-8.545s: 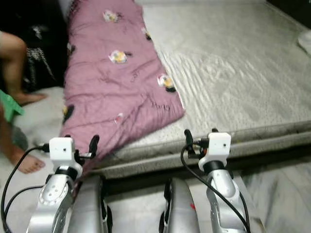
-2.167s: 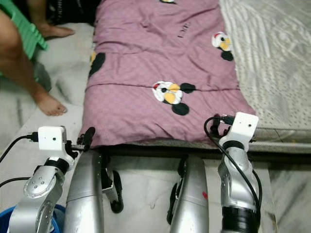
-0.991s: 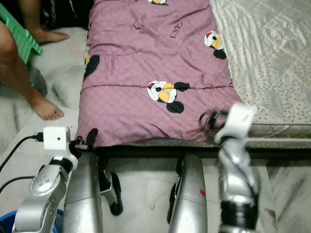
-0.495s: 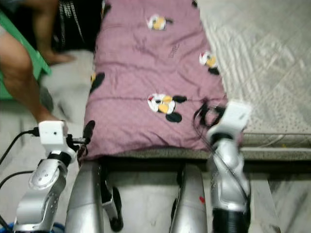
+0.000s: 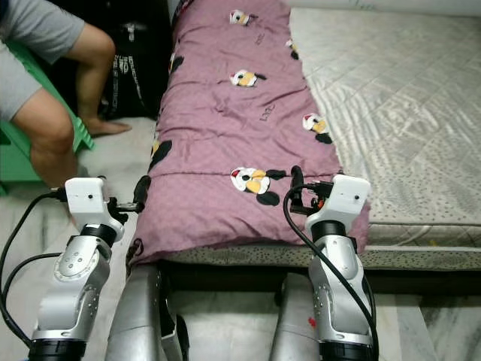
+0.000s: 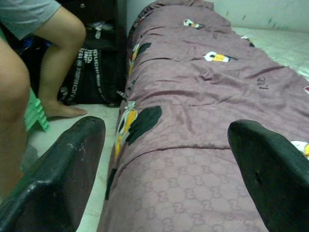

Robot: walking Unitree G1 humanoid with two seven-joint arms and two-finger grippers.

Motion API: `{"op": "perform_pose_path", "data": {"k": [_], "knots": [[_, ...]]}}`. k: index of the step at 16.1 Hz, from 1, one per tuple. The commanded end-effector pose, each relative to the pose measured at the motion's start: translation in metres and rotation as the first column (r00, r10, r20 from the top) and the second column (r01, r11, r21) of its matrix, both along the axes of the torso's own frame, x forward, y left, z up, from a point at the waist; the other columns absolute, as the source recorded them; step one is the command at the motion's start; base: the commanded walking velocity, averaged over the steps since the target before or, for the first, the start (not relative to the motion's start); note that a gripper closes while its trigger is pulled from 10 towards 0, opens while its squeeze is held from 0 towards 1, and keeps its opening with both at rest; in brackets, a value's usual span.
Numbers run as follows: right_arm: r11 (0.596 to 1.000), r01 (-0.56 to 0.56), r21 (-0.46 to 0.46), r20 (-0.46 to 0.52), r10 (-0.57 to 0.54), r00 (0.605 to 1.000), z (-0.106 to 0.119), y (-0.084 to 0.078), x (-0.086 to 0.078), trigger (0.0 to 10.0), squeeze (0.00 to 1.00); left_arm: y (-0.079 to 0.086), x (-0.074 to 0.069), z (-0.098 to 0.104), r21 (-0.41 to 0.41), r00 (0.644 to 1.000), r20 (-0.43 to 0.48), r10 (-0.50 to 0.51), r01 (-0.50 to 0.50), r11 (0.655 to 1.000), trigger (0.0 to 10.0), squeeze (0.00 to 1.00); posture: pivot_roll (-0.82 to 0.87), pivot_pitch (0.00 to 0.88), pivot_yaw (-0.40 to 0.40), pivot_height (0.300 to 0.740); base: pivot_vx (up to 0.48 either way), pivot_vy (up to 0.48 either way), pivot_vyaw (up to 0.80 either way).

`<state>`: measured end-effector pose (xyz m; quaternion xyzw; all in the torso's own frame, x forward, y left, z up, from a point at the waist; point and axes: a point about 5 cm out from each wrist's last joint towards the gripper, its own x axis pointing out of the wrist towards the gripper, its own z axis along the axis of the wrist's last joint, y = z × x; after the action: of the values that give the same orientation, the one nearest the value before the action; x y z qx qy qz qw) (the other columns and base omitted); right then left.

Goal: Clean up the room

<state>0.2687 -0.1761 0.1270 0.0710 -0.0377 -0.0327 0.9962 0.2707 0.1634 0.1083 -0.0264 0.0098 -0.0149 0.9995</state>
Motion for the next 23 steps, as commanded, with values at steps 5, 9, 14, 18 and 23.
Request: {"op": "perform_pose_path", "data": {"k": [5, 9, 14, 18, 23], "knots": [[1.0, -0.015, -0.021, 0.056, 0.016, 0.998, 0.014, -0.001, 0.01, 10.0, 0.0, -0.008, 0.004, -0.004, -0.012, 1.0, -0.004, -0.021, 0.021, 1.0, 10.0, 0.0, -0.05, 0.01, 0.026, 0.658, 0.0, 0.0, 0.0], [0.999, -0.021, -0.026, 0.062, 0.023, 0.998, 0.015, 0.002, 0.013, 10.0, 0.0, -0.011, 0.005, -0.007, -0.015, 1.0, -0.011, -0.027, 0.027, 1.0, 10.0, 0.0, -0.05, 0.009, 0.024, 0.713, 0.0, 0.0, 0.0], [0.999, -0.016, -0.033, 0.065, 0.018, 0.998, 0.015, 0.001, 0.014, 10.0, 0.0, -0.012, 0.009, -0.009, -0.014, 0.999, -0.028, -0.025, 0.025, 1.0, 10.0, 0.0, -0.06, 0.007, 0.027, 0.74, 0.0, 0.0, 0.0], [0.999, -0.015, -0.041, 0.065, 0.018, 0.998, 0.015, 0.0, 0.014, 10.0, 0.0, -0.014, 0.011, -0.009, -0.039, 0.999, -0.027, -0.039, 0.038, 0.999, 10.0, 0.0, -0.06, 0.002, 0.024, 0.74, 0.0, 0.0, 0.0], [0.996, 0.004, -0.084, 0.016, -0.003, 1.0, 0.004, -0.004, 0.008, 10.0, 0.0, -0.014, 0.009, -0.017, -0.03, 0.998, -0.056, -0.021, 0.02, 0.999, 10.0, 0.0, -0.06, 0.002, 0.019, 0.74, 0.0, 0.0, 0.0]]}}
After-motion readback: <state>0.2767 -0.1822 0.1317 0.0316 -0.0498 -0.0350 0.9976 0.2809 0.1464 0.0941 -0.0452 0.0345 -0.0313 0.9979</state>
